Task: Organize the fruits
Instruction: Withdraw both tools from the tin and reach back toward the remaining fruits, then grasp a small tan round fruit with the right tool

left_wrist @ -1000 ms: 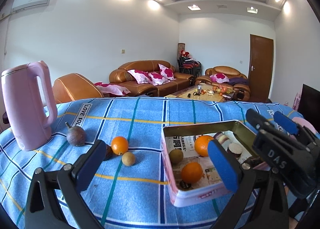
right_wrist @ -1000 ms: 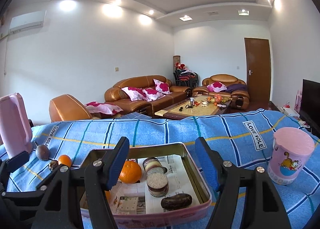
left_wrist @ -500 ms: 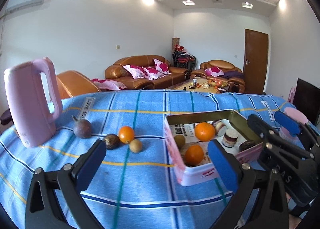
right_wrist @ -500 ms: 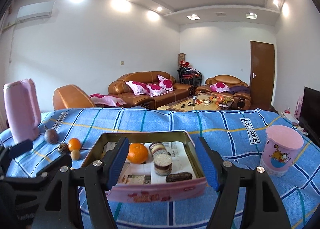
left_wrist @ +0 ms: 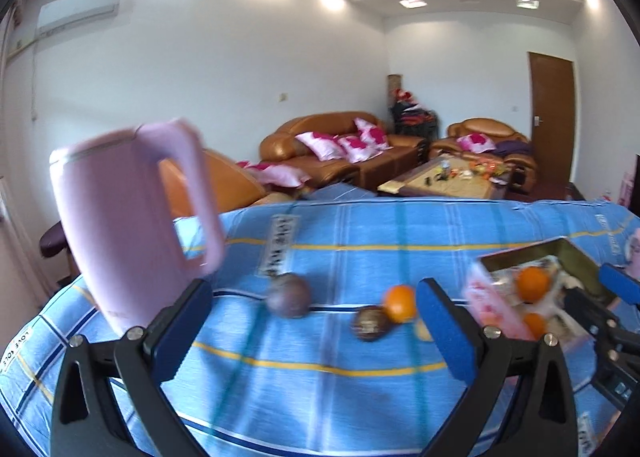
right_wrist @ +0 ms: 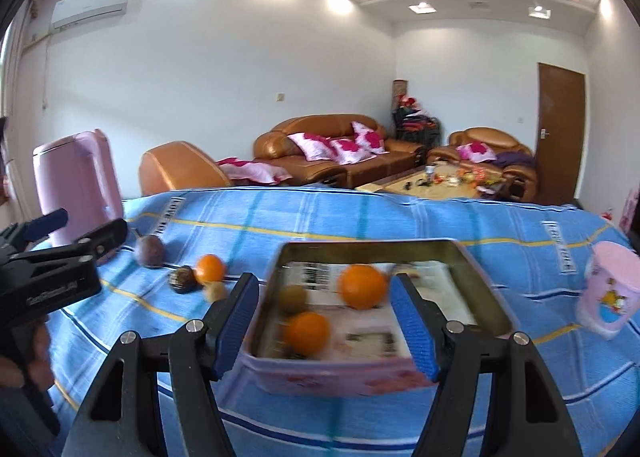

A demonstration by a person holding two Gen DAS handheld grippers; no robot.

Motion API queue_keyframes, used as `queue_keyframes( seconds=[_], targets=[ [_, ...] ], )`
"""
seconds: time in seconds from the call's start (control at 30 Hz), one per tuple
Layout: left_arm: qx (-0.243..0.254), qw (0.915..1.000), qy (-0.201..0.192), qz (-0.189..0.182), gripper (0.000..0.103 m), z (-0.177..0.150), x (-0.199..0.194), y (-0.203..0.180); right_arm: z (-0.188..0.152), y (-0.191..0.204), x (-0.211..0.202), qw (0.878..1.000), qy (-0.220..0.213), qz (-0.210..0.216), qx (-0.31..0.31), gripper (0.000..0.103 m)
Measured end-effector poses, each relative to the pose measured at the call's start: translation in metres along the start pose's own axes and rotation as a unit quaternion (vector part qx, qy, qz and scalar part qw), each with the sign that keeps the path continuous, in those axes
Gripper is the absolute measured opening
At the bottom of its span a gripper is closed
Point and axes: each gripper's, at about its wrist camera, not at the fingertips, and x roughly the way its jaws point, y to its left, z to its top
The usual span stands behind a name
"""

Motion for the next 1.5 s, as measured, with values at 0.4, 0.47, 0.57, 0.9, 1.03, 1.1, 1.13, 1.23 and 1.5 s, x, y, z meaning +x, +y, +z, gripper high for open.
queue_keyframes(
  seconds=[0.4,0.47,0.57,0.9,1.03,1.1,1.13,1.23,1.5],
  targets=[
    [-0.038,0.9977,0.035,0.043,0.103,-0.010,0.046,0.050,0.005,0.073,0.063,0.993,0.081,0.059,-0.069,0.069],
    [-0.046,0.9973,0.044,0.038,0.103,-0.011,0.050,0.053,0.006,0.082,0.069,0.990,0.088,0.062,-0.089,0.066],
    [-0.050,0.9969,0.050,0.034,0.103,-0.012,0.053,0.054,0.004,0.094,0.088,0.983,0.122,0.064,-0.119,0.043],
    [-0.060,0.9964,0.054,0.025,0.103,-0.010,0.052,0.059,0.001,0.101,0.130,0.968,0.196,0.070,-0.143,0.042],
    [-0.053,0.9969,0.052,0.026,0.103,-0.010,0.052,0.057,-0.003,0.100,0.136,0.962,0.218,0.081,-0.142,0.038],
    [-0.044,0.9974,0.050,0.029,0.103,-0.010,0.050,0.055,-0.002,0.096,0.135,0.963,0.221,0.087,-0.131,0.036],
    [-0.038,0.9976,0.049,0.030,0.103,-0.010,0.050,0.053,-0.003,0.094,0.135,0.962,0.224,0.094,-0.122,0.031],
    [-0.028,0.9979,0.054,0.024,0.103,-0.011,0.052,0.050,-0.003,0.091,0.127,0.964,0.219,0.091,-0.116,0.027],
    [0.005,0.9979,0.056,-0.033,0.102,-0.015,0.055,0.036,0.008,0.080,0.057,0.993,0.069,0.062,-0.071,0.027]
  ],
)
